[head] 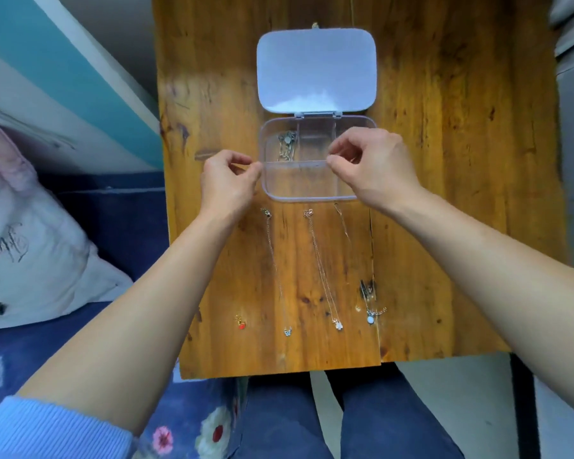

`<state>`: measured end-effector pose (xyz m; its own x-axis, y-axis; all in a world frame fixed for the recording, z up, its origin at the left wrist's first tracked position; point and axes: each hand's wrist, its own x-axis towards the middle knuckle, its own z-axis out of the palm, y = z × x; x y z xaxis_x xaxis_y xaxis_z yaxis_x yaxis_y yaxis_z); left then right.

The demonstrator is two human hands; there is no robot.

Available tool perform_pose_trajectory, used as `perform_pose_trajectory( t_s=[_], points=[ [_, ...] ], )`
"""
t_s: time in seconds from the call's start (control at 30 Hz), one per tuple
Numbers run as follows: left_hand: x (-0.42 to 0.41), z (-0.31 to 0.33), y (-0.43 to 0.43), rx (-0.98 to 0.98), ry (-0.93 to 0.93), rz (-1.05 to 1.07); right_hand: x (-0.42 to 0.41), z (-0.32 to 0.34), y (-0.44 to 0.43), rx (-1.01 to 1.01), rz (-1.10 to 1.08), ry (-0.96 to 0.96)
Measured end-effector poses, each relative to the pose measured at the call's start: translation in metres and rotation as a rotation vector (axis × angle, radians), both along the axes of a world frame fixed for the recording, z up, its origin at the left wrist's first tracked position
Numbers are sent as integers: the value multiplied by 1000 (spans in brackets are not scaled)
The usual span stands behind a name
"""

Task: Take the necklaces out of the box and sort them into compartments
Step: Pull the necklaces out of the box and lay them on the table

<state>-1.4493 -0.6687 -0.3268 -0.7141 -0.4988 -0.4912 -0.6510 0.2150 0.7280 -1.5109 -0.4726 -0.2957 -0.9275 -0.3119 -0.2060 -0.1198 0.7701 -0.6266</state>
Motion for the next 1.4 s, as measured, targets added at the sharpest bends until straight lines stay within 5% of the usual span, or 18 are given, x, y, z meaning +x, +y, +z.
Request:
perform_pose_trajectory(
  t_s=[0.27, 0.67, 0.8, 1.07, 1.27, 1.4],
  points=[
    [-6, -14, -21, 275, -23, -78, -36, -42, -83, 511, 232, 128],
    [-10, -22, -34, 405, -52, -104, -39, -47, -80, 505, 131, 63],
    [-11, -21, -35, 426, -62, -100, -34, -46, -74, 370, 82, 15],
    [-9, -16, -33, 339, -47, -124, -4, -14, -36, -271, -428, -252],
    [-7, -15, -29, 252, -18, -132, 6, -12, -25, -437, -571, -380],
    [-6, -7, -21, -44, 142, -197, 12, -7, -7, -460, -616, -403]
  ],
)
